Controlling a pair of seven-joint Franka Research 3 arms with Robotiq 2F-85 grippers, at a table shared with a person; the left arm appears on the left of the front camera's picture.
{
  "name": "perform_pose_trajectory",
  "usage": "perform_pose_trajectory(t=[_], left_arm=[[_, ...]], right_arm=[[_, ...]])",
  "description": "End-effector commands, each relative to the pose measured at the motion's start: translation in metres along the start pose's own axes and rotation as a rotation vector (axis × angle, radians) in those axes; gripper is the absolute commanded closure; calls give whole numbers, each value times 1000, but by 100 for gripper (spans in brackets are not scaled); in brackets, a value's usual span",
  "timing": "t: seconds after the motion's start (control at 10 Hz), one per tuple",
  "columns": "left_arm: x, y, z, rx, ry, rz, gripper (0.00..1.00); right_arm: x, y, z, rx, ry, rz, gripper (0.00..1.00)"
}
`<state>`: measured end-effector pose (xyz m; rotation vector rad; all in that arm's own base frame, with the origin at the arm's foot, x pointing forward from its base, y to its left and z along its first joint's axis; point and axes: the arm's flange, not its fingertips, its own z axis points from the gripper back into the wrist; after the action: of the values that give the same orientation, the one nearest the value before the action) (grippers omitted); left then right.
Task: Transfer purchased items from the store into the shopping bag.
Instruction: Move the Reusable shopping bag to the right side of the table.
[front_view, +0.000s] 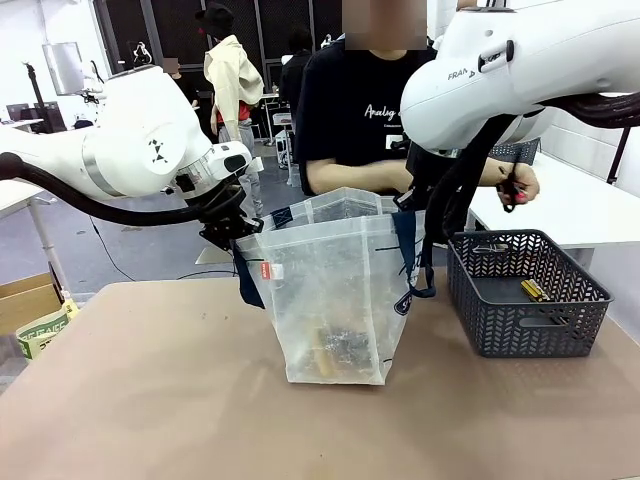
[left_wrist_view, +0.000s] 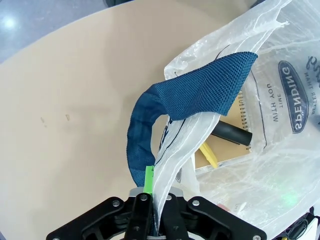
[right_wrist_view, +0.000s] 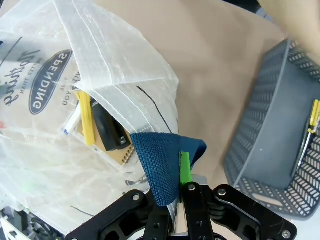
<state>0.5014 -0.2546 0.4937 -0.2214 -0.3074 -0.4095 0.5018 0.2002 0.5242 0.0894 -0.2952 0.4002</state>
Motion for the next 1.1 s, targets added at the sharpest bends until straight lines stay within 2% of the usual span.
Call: perform_pose_trajectory(t=[0.0, 1.0], left_arm=[[0, 0, 0, 0, 0, -1, 100], [0, 0, 0, 0, 0, -1, 100]], right_arm=[[0, 0, 0, 0, -1, 1, 100], [0, 0, 0, 0, -1, 1, 100]])
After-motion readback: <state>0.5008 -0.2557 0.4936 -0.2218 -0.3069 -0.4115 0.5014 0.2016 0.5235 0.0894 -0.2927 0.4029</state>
